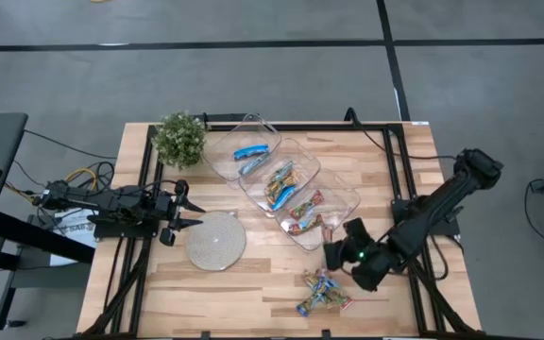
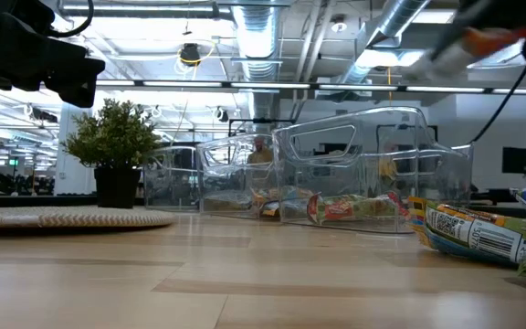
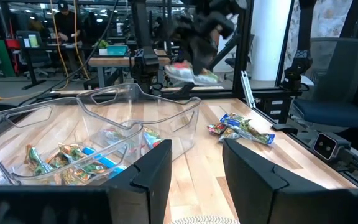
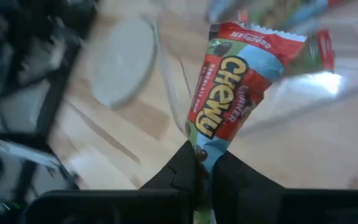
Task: Pick and place Granola Bars by type
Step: Put the red granola bar into the bottom transparent bin
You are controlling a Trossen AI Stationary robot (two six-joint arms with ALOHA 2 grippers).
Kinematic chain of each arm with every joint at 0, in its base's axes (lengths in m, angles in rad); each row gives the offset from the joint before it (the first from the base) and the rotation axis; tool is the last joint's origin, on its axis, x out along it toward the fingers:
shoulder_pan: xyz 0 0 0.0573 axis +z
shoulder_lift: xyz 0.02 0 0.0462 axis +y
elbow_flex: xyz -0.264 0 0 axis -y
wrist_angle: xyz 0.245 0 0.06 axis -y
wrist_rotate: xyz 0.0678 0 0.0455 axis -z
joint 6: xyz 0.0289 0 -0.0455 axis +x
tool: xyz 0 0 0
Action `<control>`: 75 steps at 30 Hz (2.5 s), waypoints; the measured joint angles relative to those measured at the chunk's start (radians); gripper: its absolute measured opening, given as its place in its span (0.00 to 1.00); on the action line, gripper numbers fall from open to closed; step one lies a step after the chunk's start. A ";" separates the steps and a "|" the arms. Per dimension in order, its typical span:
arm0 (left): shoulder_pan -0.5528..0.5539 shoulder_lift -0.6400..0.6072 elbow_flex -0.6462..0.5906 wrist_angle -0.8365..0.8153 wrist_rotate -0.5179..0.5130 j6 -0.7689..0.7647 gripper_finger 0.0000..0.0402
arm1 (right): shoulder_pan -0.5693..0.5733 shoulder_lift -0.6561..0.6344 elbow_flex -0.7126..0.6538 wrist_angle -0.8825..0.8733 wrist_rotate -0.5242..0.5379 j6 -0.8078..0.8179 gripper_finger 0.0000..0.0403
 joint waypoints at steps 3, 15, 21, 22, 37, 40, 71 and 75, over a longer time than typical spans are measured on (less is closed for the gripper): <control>0.000 0.000 0.000 0.000 0.000 0.000 0.34 | -0.033 -0.045 0.000 0.001 0.043 -0.012 0.06; 0.000 0.000 0.000 0.000 0.000 0.000 0.34 | -0.275 -0.090 0.000 0.083 0.059 -0.105 0.06; 0.000 0.000 0.000 0.000 0.000 0.000 0.34 | -0.376 -0.056 -0.001 0.079 0.049 -0.090 0.06; 0.000 0.000 0.000 0.000 0.000 0.000 0.34 | -0.389 -0.049 -0.001 0.080 0.042 -0.089 0.07; 0.000 0.000 0.000 0.000 -0.001 0.000 0.34 | -0.474 0.151 -0.001 0.106 -0.133 0.186 0.07; 0.000 0.000 0.000 0.000 -0.001 0.000 0.34 | -0.489 0.181 -0.004 0.134 -0.172 0.230 0.08; 0.000 0.000 0.000 0.000 -0.002 0.000 0.34 | -0.519 0.218 -0.041 0.262 -0.234 0.167 0.27; 0.000 0.000 0.000 0.000 -0.002 0.000 0.34 | -0.499 0.189 -0.040 0.243 -0.218 0.156 0.27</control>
